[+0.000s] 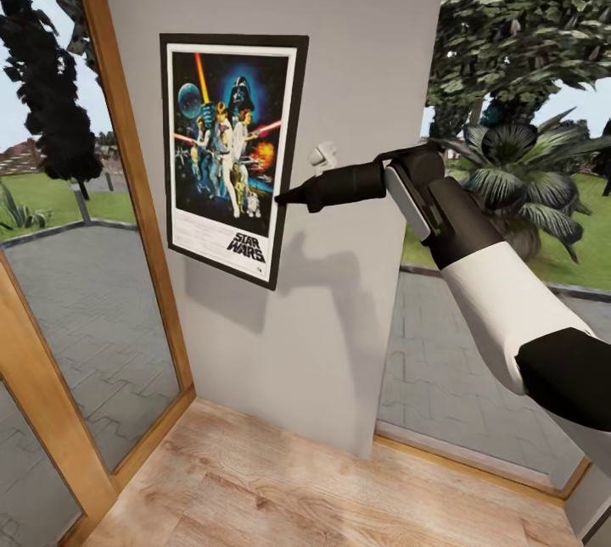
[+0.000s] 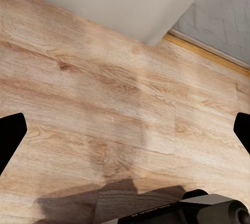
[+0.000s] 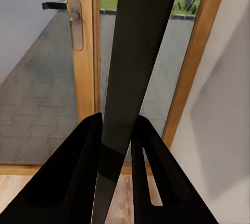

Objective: Pick up the poster from the kitchen countertop and hang it on one of the wall nails in the kitchen.

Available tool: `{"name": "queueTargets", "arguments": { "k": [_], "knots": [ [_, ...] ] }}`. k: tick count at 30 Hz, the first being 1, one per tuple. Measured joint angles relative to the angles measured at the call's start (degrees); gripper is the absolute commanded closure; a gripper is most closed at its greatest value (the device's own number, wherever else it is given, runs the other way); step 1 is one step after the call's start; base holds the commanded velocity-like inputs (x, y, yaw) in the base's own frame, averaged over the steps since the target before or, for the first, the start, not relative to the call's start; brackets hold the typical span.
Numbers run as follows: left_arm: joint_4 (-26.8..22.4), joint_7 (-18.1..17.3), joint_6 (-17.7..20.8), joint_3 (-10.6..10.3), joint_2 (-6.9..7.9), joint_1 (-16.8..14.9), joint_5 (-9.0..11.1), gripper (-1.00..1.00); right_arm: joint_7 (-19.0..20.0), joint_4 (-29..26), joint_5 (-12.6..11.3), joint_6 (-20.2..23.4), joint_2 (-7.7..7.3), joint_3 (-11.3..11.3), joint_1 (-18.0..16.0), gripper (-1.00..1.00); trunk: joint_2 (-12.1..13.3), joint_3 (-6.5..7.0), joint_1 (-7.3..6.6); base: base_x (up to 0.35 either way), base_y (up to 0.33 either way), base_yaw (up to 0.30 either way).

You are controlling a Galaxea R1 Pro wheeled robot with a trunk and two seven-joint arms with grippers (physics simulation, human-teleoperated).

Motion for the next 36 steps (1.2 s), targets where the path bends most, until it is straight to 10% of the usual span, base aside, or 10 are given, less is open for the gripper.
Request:
{"name": "queueTargets", "arguments": {
  "k": [28,36],
  "knots": [
    [-0.09,0.00,-0.01,0.00,0.00,0.00,0.00,-1.00,-0.45,-2.75,0.45,-0.10,-0.08,0.10,0.00,1.00,0.00,0.00,-0.01,0.065,0.000,0.000],
    [-0.08,0.00,-0.02,0.00,0.00,-0.01,-0.01,-1.00,-0.51,-1.38,4.06,4.69,0.30,-0.07,-2.57,1.00,0.00,0.00,0.00,0.019,0.000,0.000]
  ]
}}
